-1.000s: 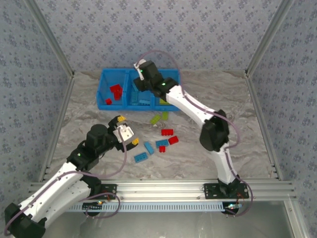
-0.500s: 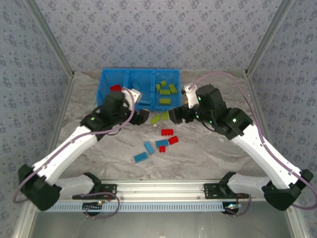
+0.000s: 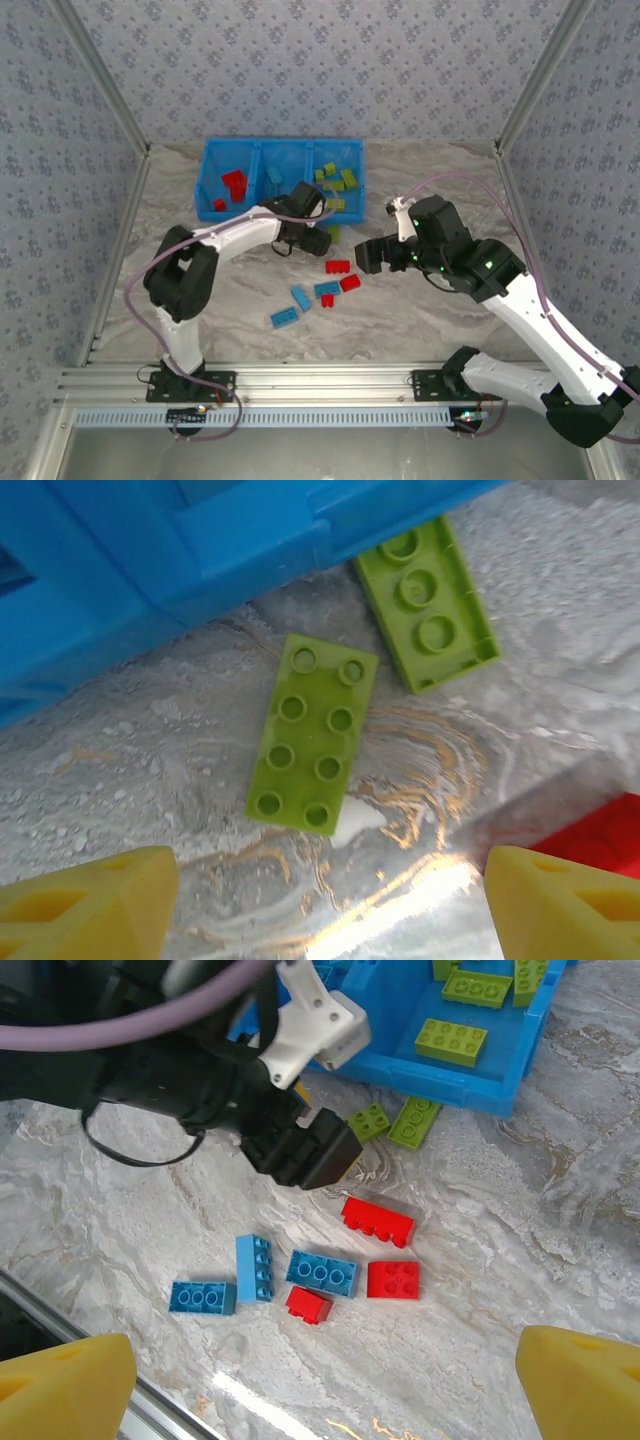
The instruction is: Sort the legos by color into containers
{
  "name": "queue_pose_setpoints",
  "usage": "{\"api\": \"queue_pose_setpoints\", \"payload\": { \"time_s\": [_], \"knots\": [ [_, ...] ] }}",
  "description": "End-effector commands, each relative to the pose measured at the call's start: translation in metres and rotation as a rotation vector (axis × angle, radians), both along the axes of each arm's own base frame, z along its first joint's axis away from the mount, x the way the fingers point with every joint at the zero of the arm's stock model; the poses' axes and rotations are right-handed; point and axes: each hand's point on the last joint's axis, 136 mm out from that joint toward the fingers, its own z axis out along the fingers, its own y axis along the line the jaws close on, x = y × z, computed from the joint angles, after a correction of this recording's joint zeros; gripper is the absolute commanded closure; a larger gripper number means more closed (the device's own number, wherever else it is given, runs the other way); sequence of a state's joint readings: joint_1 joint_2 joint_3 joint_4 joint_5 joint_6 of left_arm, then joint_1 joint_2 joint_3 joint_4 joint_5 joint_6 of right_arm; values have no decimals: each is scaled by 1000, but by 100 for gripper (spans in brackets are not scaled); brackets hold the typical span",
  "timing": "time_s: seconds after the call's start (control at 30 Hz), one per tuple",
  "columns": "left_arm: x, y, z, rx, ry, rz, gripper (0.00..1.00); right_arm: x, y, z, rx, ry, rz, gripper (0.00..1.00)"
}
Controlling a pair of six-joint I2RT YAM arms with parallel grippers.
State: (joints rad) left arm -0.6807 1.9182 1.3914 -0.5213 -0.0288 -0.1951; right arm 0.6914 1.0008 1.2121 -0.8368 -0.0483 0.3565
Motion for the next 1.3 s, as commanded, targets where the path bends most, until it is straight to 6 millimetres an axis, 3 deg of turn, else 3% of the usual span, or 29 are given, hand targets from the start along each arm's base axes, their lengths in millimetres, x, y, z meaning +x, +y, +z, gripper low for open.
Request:
{"api": "queue_pose_setpoints", "payload": {
  "time_s": [0.0, 0.23, 0.47, 0.63, 0.8, 0.9, 1.0, 1.13, 1.27],
  "knots": [
    [21, -4, -2, 21, -38, 14, 22, -1, -5, 0, 8, 11, -30, 0],
    [30, -3, -30, 35, 0, 14, 33, -1, -5, 2, 16, 14, -34, 0],
    [12, -3, -48, 32, 87, -33, 55, 0, -3, 0, 26, 18, -40, 0],
    [-10, 1, -49, 15, 144, -60, 68, 0, 4, -3, 37, 37, -13, 0],
    [-35, -1, -23, -73, 149, -70, 73, 4, 6, -5, 32, 46, -17, 0],
    [-43, -4, 7, -112, 98, -82, 74, 6, 6, -4, 35, 37, -22, 0],
    [-43, -12, 49, -164, 24, -92, 74, 8, 4, -2, 35, 28, -37, 0],
    [-19, -21, 104, -226, -137, -55, 74, 10, 1, 1, 43, 21, -53, 0],
    [28, -24, 121, -157, -265, 20, 73, 10, -4, 3, 44, 11, -78, 0]
  ]
}}
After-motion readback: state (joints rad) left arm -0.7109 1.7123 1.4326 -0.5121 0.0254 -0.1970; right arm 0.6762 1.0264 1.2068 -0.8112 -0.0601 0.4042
